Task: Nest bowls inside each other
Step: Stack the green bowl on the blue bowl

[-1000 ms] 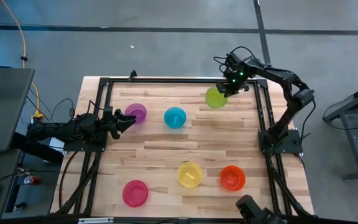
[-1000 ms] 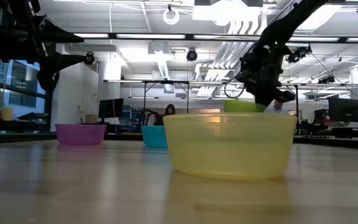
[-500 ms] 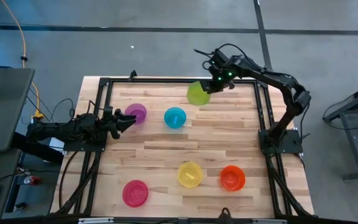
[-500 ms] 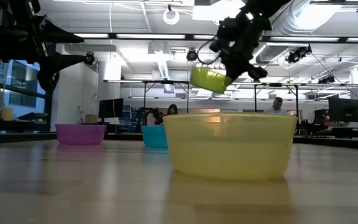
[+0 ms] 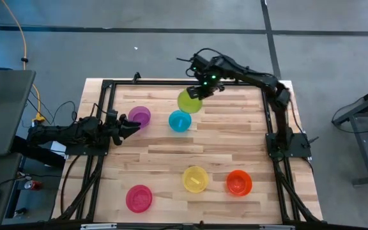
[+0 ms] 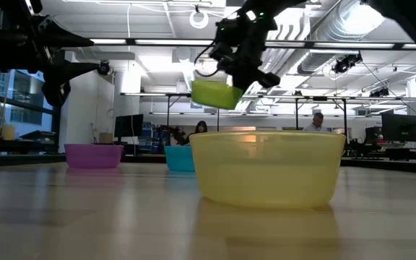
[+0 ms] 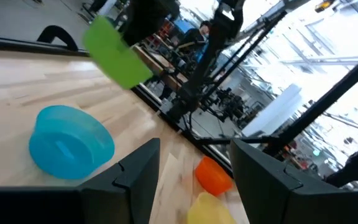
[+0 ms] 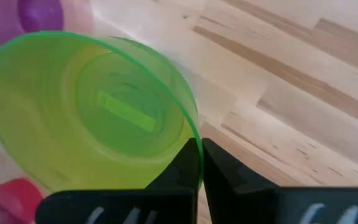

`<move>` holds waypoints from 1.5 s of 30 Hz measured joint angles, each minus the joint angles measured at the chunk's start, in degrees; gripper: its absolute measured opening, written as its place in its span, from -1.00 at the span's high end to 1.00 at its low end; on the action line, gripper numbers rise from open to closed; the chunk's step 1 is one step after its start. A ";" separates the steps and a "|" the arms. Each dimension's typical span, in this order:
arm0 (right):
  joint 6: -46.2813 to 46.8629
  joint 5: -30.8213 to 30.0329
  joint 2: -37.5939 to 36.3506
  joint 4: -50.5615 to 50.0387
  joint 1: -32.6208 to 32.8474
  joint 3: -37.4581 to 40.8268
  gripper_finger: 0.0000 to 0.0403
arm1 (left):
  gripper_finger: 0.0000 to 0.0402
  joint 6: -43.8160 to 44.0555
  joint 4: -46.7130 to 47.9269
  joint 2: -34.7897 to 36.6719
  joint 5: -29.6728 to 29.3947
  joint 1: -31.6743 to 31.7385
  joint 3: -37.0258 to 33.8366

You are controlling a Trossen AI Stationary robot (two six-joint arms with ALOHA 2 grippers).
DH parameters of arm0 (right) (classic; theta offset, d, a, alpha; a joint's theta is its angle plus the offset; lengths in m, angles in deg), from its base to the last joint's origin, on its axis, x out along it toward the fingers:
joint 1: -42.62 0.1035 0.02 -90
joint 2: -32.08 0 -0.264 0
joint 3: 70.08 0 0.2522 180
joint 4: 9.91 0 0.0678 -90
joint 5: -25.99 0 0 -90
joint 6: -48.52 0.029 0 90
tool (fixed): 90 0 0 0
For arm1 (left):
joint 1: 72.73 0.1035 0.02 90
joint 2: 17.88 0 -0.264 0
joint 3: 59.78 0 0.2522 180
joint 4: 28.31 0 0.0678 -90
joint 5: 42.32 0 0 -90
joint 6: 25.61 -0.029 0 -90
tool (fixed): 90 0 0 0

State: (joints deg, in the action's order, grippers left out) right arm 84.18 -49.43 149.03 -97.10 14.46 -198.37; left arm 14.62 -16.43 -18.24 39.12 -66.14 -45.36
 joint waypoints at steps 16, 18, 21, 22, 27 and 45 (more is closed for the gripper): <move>-3.12 -1.50 14.84 -2.01 5.43 -9.54 1.00 | 0.08 -0.37 0.13 0.00 0.58 0.00 0.00; -3.08 -1.56 15.48 -0.62 5.46 -9.53 1.00 | 0.08 -0.38 0.14 0.00 0.68 0.00 0.00; -2.71 -1.54 16.18 0.91 5.46 -9.53 1.00 | 0.08 -0.38 0.20 0.00 1.01 0.00 0.00; -2.71 -1.52 16.38 1.16 5.46 -9.53 1.00 | 0.08 -0.38 0.20 0.00 1.03 0.00 0.00; -3.37 -2.03 17.07 0.11 5.46 -9.46 1.00 | 0.08 -0.38 0.21 0.00 1.01 0.00 0.00; -4.74 -2.09 19.82 -0.72 6.71 -9.44 0.92 | 0.08 -0.40 0.22 0.00 1.03 0.00 0.00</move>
State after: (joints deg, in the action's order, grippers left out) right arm 79.43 -51.52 168.85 -97.82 21.17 -207.81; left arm 14.22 -16.22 -18.24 40.15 -66.14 -45.36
